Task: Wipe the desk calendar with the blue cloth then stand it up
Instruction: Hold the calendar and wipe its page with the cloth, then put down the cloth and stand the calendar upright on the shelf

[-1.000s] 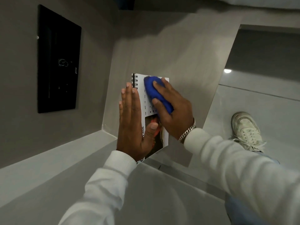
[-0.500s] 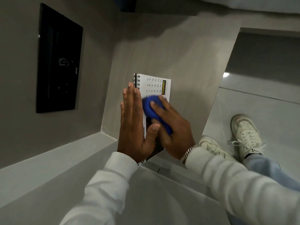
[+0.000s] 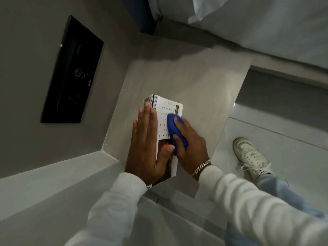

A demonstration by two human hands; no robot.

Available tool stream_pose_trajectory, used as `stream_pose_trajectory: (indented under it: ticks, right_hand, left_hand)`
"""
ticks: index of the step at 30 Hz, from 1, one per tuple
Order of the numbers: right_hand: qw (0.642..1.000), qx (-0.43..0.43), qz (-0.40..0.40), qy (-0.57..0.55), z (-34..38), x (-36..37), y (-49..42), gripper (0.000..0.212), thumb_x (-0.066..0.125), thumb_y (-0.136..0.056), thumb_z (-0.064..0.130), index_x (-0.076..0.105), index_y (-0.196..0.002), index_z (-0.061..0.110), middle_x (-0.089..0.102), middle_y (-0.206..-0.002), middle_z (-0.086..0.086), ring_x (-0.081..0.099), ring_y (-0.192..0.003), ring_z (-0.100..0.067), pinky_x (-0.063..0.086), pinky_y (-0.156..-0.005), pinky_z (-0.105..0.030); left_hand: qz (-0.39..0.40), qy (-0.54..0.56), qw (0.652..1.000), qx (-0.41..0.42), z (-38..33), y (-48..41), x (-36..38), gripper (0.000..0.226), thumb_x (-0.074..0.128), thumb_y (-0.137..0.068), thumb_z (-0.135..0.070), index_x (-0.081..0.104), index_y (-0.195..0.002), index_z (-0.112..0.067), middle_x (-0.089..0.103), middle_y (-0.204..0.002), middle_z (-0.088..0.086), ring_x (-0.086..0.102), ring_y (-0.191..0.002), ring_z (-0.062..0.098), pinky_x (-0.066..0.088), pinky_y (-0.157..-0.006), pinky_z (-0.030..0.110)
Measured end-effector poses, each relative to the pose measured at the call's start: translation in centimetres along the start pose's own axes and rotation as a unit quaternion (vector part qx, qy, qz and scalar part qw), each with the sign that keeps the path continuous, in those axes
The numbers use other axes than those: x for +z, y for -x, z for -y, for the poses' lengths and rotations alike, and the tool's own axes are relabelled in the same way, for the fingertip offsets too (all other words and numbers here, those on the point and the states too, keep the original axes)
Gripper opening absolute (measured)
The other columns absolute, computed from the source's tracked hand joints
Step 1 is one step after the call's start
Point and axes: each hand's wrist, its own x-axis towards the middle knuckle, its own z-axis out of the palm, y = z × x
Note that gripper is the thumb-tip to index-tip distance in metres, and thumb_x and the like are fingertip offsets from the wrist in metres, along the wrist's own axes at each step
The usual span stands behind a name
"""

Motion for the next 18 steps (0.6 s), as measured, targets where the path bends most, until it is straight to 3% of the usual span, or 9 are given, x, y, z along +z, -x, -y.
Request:
stream_pose_trajectory:
  ticks: [5, 8, 11, 14, 16, 18]
  right_hand:
    - [0.988, -0.069, 0.081, 0.115, 0.2, -6.0, -1.3, 0.048, 0.058, -0.091, 0.007, 0.048, -0.137, 0.014, 0.047, -0.145, -0.015, 0.05, -0.13, -0.031, 0.035, -0.109, -0.028]
    - [0.959, -0.148, 0.091, 0.223, 0.8, -9.7, -5.3, 0.047, 0.059, -0.087, 0.002, 0.052, -0.134, 0.01, 0.046, -0.144, -0.023, 0.05, -0.129, -0.039, 0.043, -0.106, -0.04]
    - [0.892, -0.219, 0.156, 0.362, 0.7, -12.3, -10.2, 0.055, 0.057, -0.083, -0.006, 0.049, -0.136, 0.008, 0.039, -0.147, -0.028, 0.04, -0.132, -0.05, 0.045, -0.103, -0.056]
    - [0.808, -0.266, 0.214, 0.48, 0.0, -14.1, -14.1, 0.06, 0.052, -0.083, -0.009, 0.043, -0.139, 0.009, 0.033, -0.15, -0.028, 0.027, -0.137, -0.054, 0.042, -0.101, -0.063]
    - [0.762, -0.286, 0.24, 0.529, -0.8, -14.6, -15.6, 0.056, 0.052, -0.09, 0.004, 0.037, -0.143, 0.014, 0.029, -0.153, -0.026, 0.021, -0.141, -0.051, 0.037, -0.104, -0.065]
    - [0.736, -0.286, 0.242, 0.564, -1.8, -14.6, -16.0, 0.058, 0.046, -0.096, 0.035, 0.024, -0.148, 0.022, 0.022, -0.158, -0.018, 0.016, -0.145, -0.043, 0.029, -0.108, -0.066]
  left_hand:
    - [0.001, -0.054, 0.998, -0.007, 0.0, 0.0, 0.0, 0.08, 0.035, -0.094, -0.05, -0.003, -0.154, -0.014, -0.004, -0.166, 0.007, -0.005, -0.154, 0.021, 0.006, -0.125, 0.05]
    - [0.001, -0.096, 0.995, -0.003, -0.2, 0.0, -0.1, 0.079, 0.03, -0.094, -0.054, 0.002, -0.154, -0.01, -0.001, -0.166, 0.009, -0.002, -0.154, 0.024, 0.01, -0.124, 0.052]
    - [0.002, -0.131, 0.991, -0.017, -0.5, 0.0, -0.2, 0.08, 0.03, -0.094, -0.055, 0.004, -0.154, -0.009, 0.002, -0.166, 0.011, 0.0, -0.154, 0.025, 0.014, -0.123, 0.054]
    - [-0.001, -0.17, 0.985, -0.028, -0.8, -0.2, -0.3, 0.081, 0.031, -0.093, -0.055, 0.006, -0.154, -0.008, 0.005, -0.165, 0.012, 0.002, -0.154, 0.025, 0.018, -0.122, 0.054]
    - [-0.004, -0.188, 0.982, -0.033, -0.9, -0.2, -0.3, 0.081, 0.031, -0.093, -0.056, 0.007, -0.154, -0.008, 0.006, -0.165, 0.012, 0.004, -0.154, 0.026, 0.02, -0.121, 0.054]
    - [-0.004, -0.203, 0.979, -0.035, -0.9, -0.2, -0.2, 0.081, 0.031, -0.094, -0.056, 0.008, -0.154, -0.007, 0.008, -0.165, 0.013, 0.006, -0.154, 0.027, 0.021, -0.121, 0.055]
